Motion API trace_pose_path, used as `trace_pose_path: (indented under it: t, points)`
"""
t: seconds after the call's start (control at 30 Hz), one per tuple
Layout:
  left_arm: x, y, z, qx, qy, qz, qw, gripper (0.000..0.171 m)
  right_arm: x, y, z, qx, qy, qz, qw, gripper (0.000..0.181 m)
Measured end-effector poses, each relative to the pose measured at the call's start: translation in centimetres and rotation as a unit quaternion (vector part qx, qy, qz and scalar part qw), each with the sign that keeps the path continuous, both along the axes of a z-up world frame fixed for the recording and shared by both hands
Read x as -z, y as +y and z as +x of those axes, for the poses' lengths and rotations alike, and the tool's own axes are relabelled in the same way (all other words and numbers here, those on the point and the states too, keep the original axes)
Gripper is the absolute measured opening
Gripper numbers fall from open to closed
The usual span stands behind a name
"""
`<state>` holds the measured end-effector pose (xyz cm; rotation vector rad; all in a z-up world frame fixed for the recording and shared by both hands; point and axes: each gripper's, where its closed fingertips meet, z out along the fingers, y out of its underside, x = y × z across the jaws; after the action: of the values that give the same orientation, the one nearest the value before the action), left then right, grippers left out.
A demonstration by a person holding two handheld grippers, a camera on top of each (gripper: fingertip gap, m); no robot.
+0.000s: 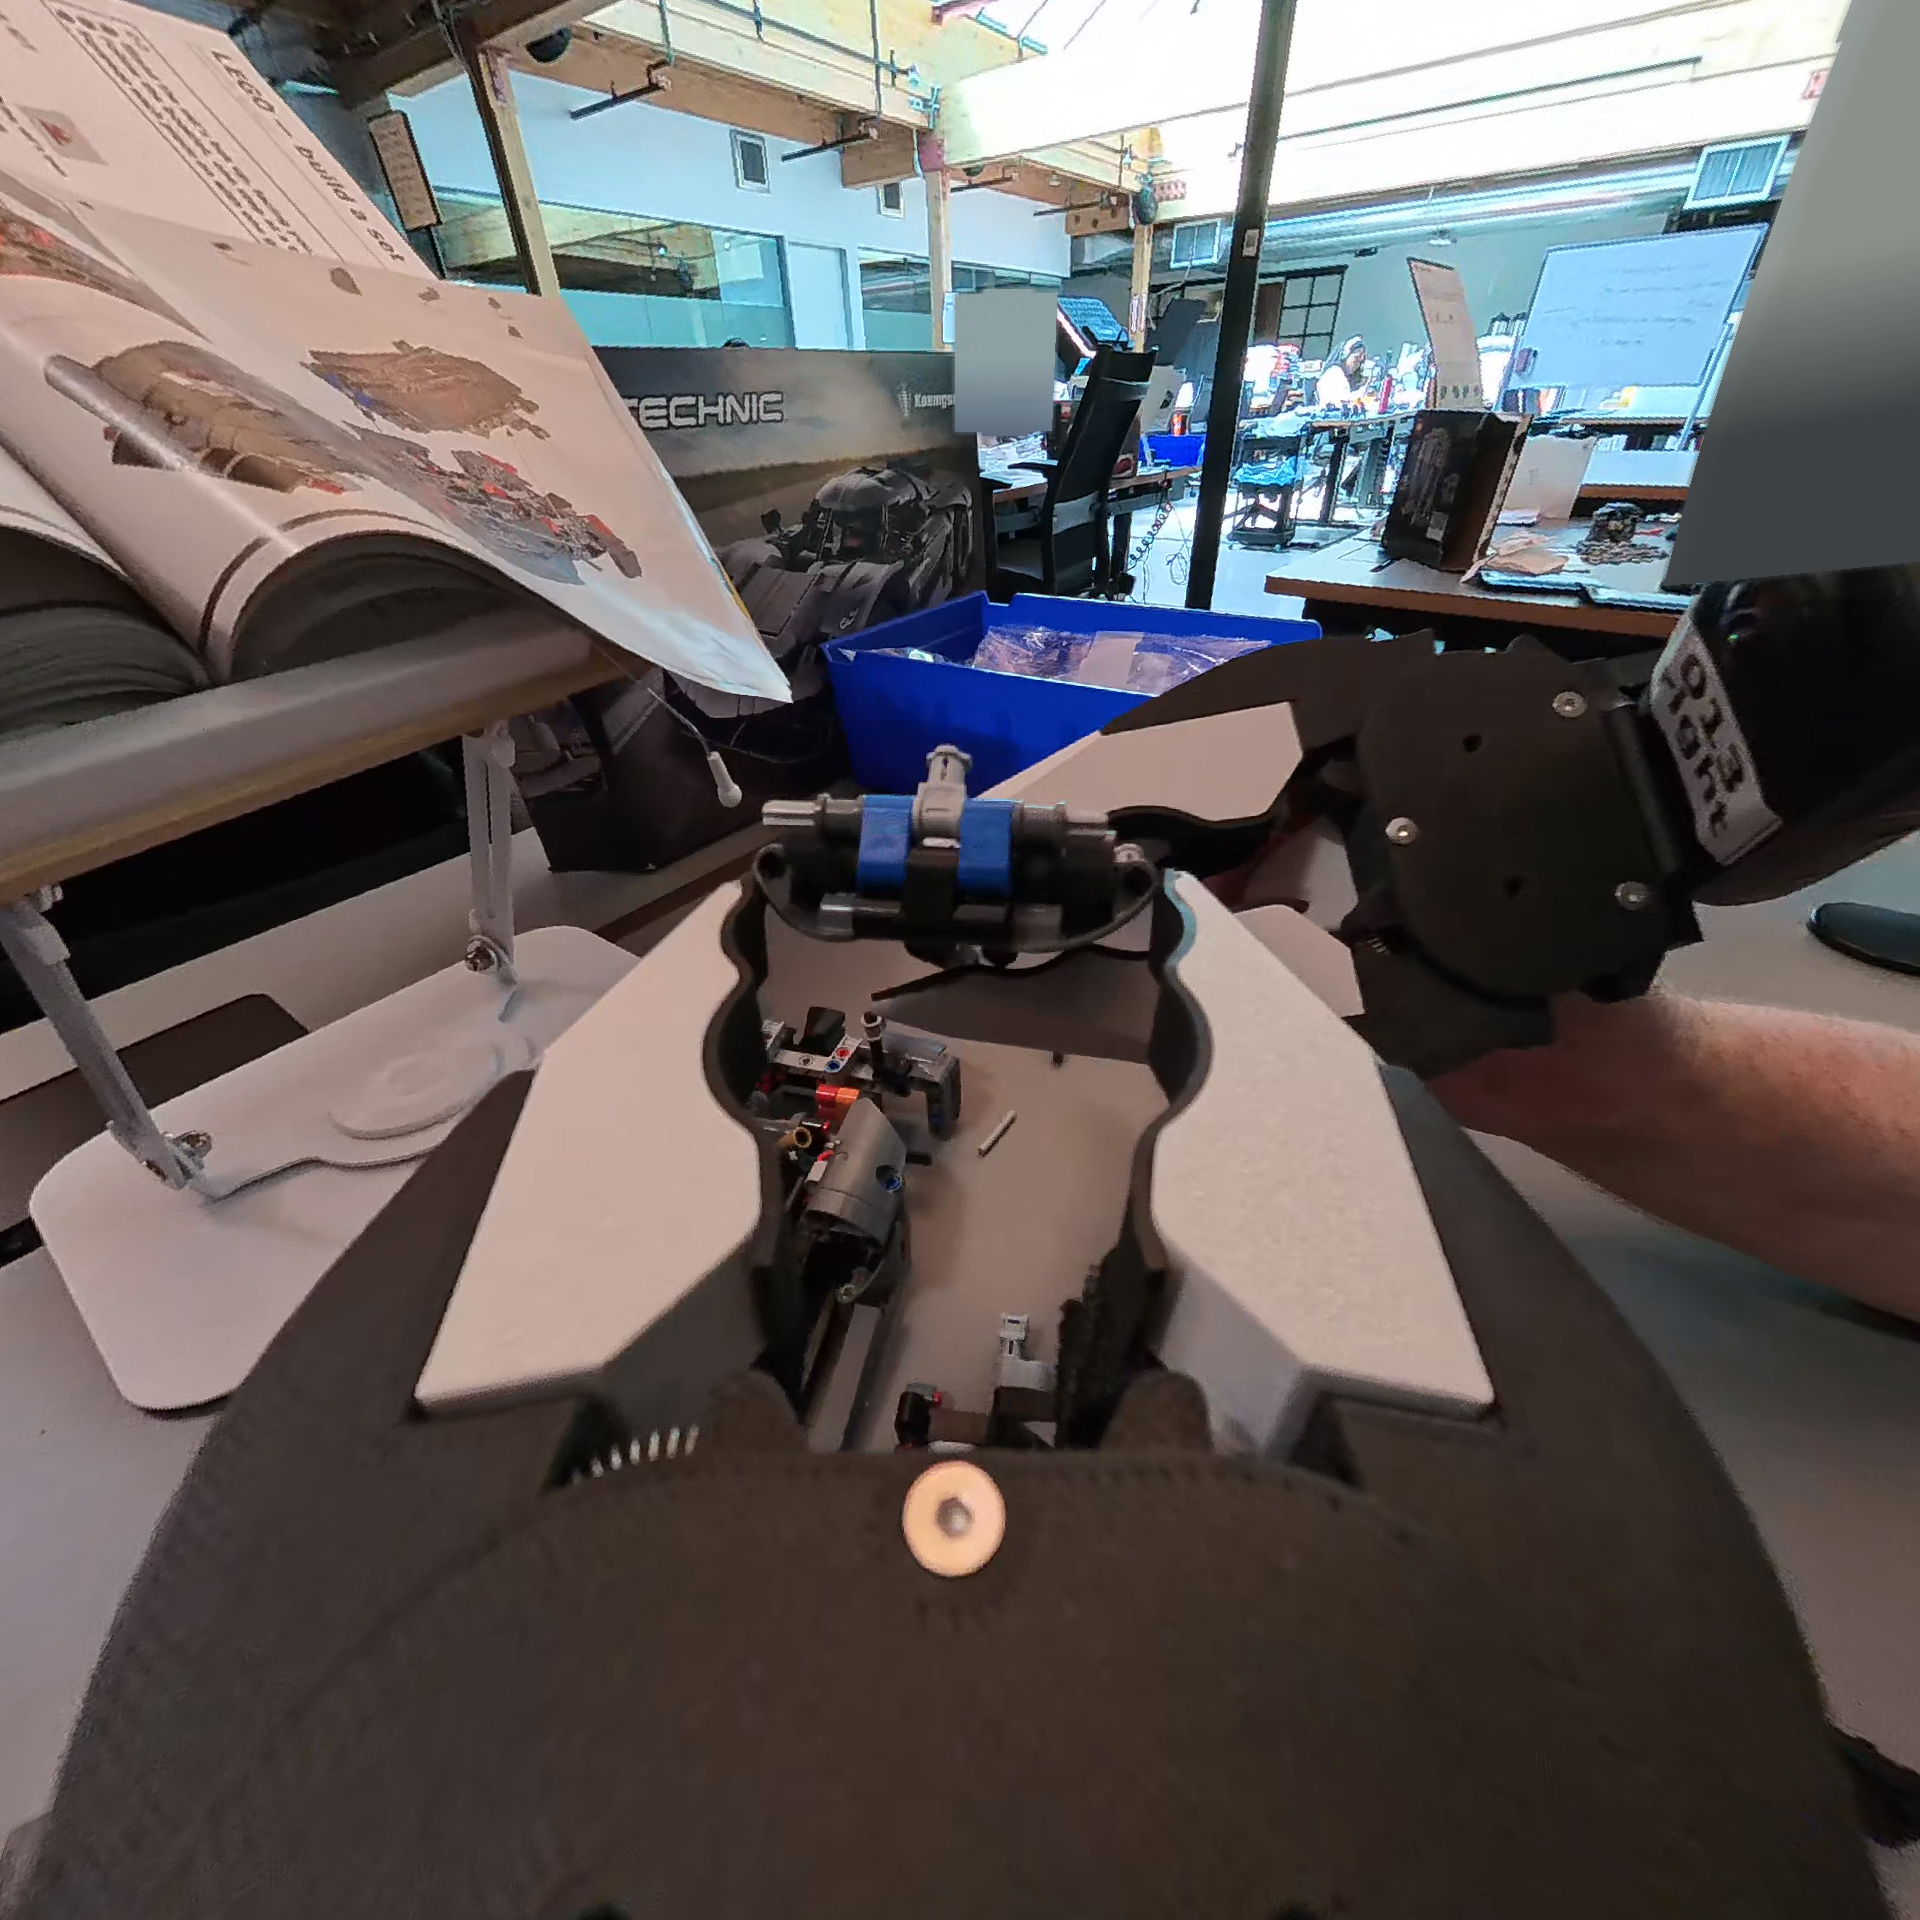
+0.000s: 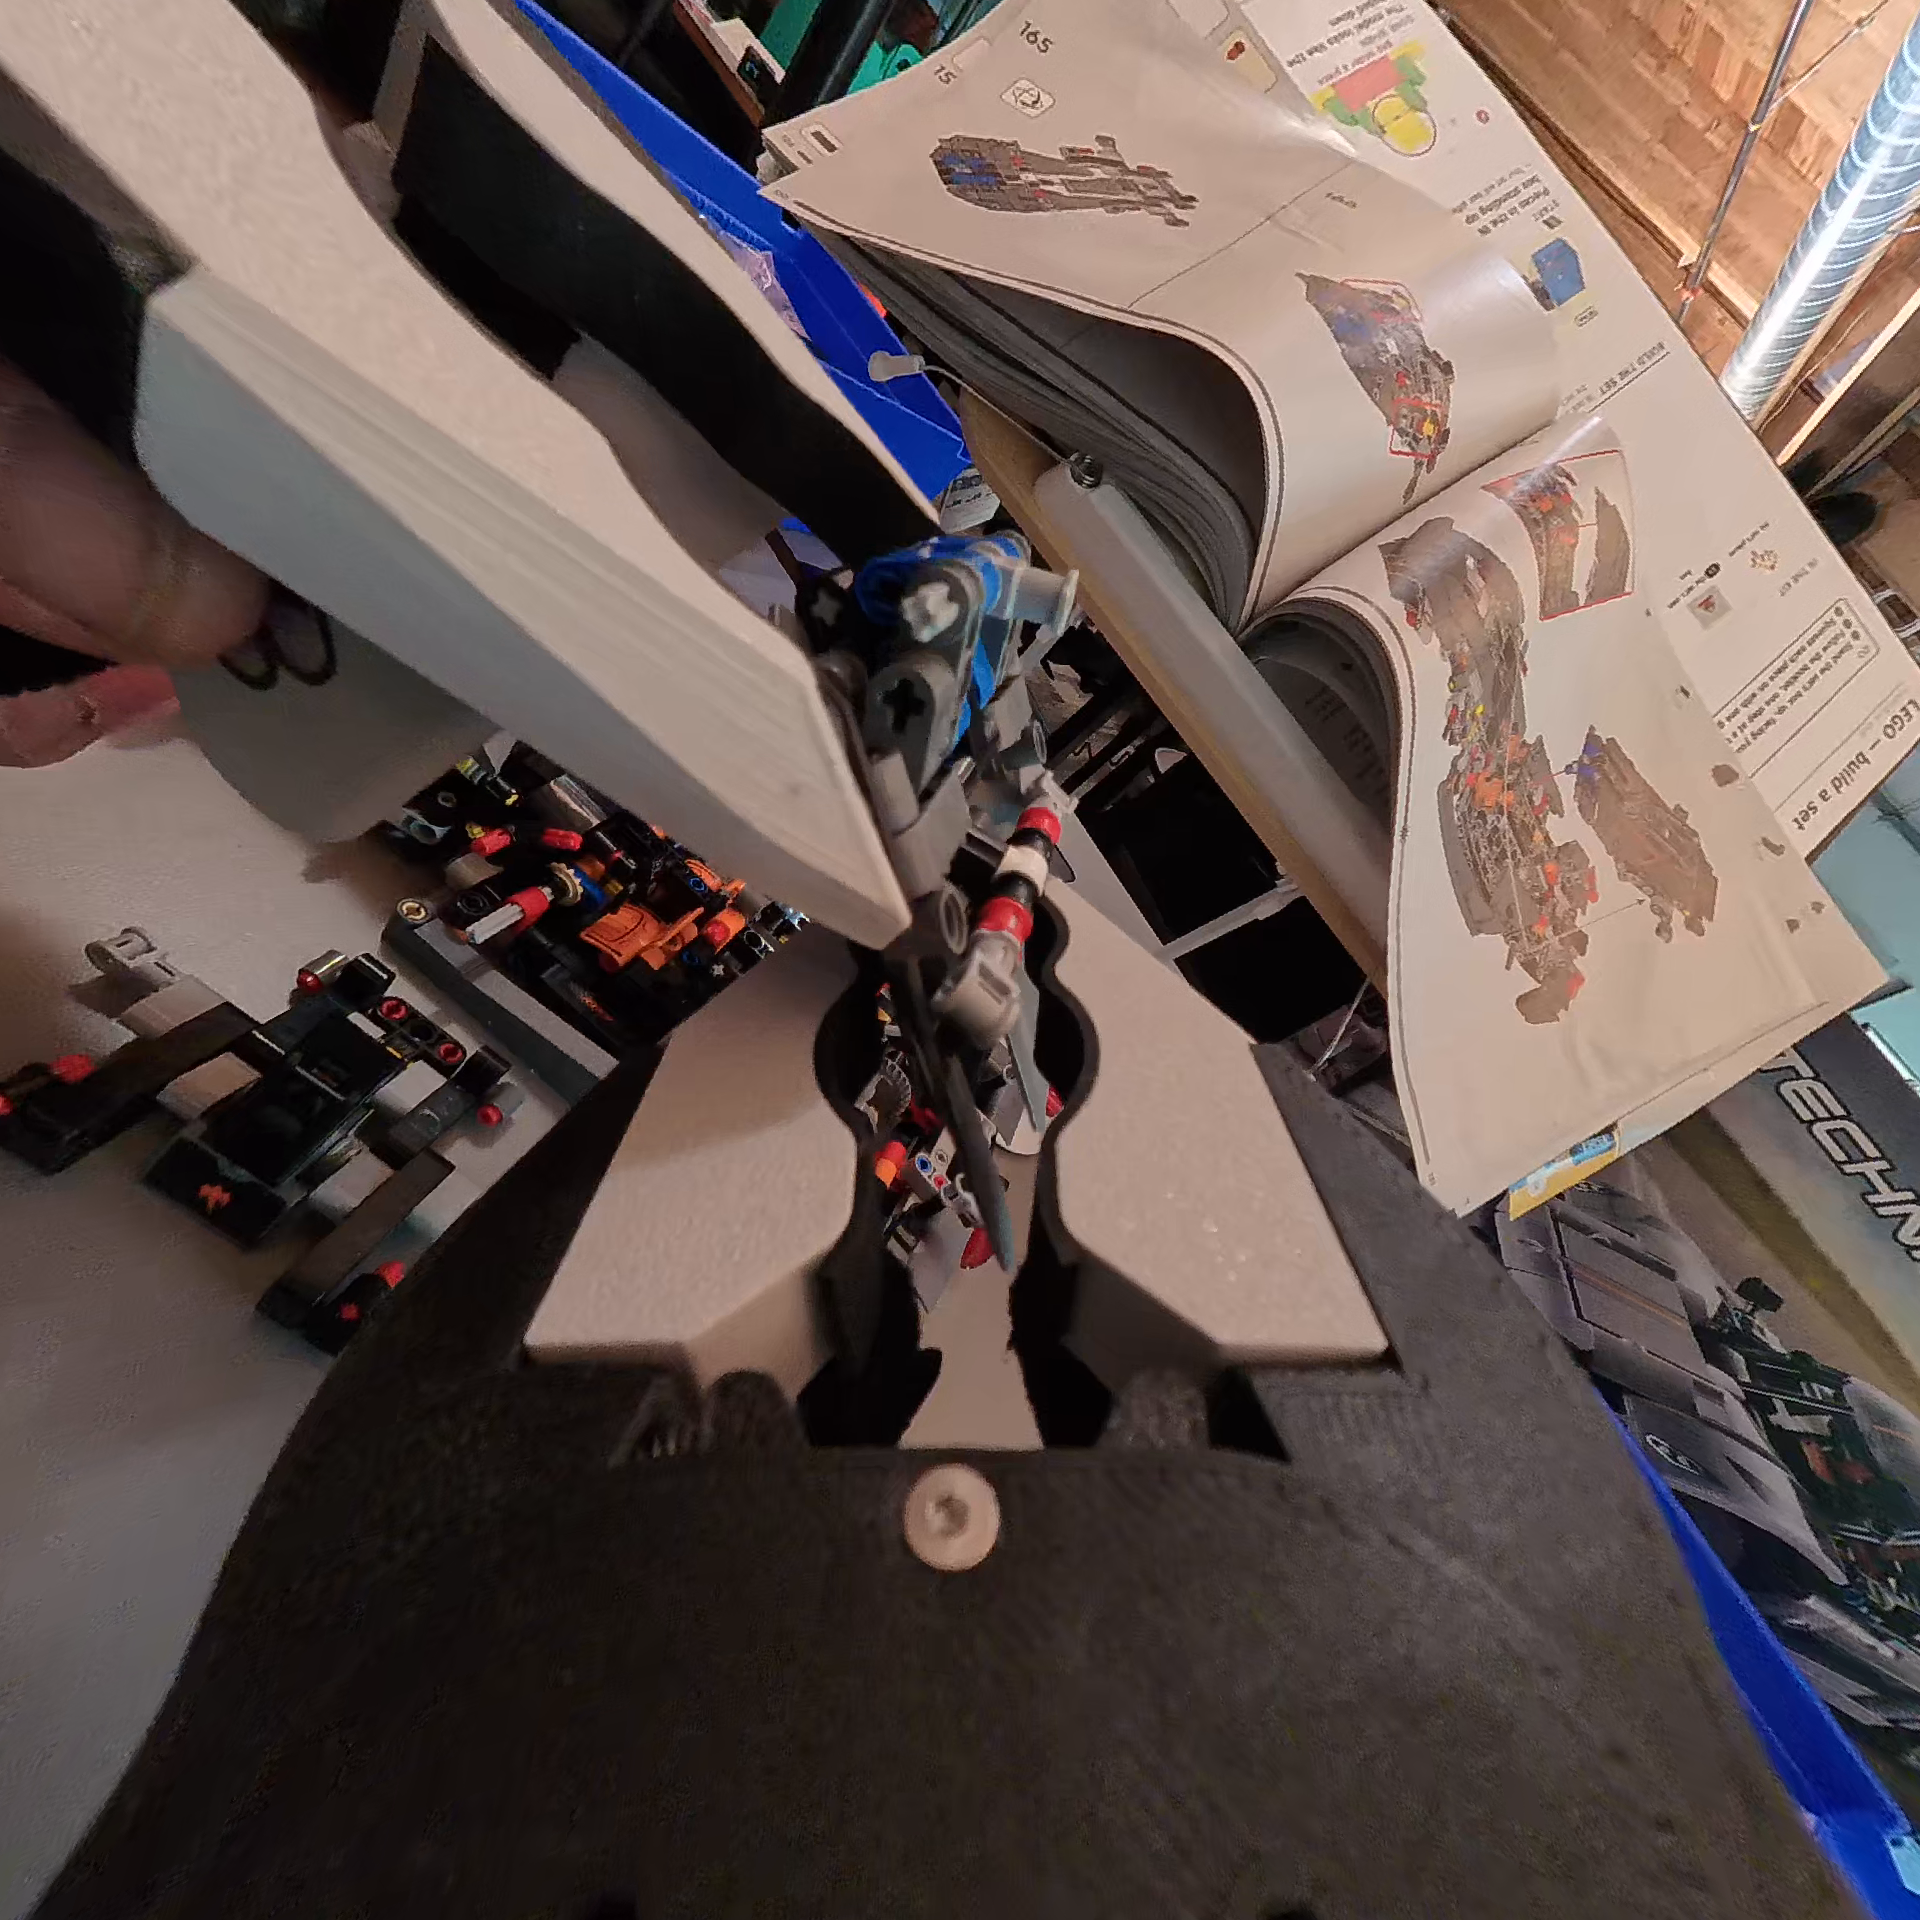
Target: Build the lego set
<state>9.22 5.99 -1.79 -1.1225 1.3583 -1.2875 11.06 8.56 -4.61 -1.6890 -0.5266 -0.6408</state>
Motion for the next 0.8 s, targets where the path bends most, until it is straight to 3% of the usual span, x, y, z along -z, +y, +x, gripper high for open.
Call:
trace_pose_path:
  t: [0.43, 0.67, 0.8]
  points:
    - [-0.3, 0.8, -0.9, 0.012, -0.006, 0.007, 1.000, 0.080, 0.8, 0.4, -0.9, -0.015, -0.006, -0.014, 1.000, 0.020]
    - [-0.3, 0.2, -1.1, 0.087, 0.006, -0.095, 0.992, 0.090, 0.7, 0.4, -0.7, -0.010, -0.018, -0.012, 1.000, 0.020]
    - [-0.8, 0.8, -1.5, 0.107, -0.008, -0.157, 0.982, 0.086, 0.6, 0.4, -1.0, -0.011, -0.033, -0.012, 0.999, 0.020]
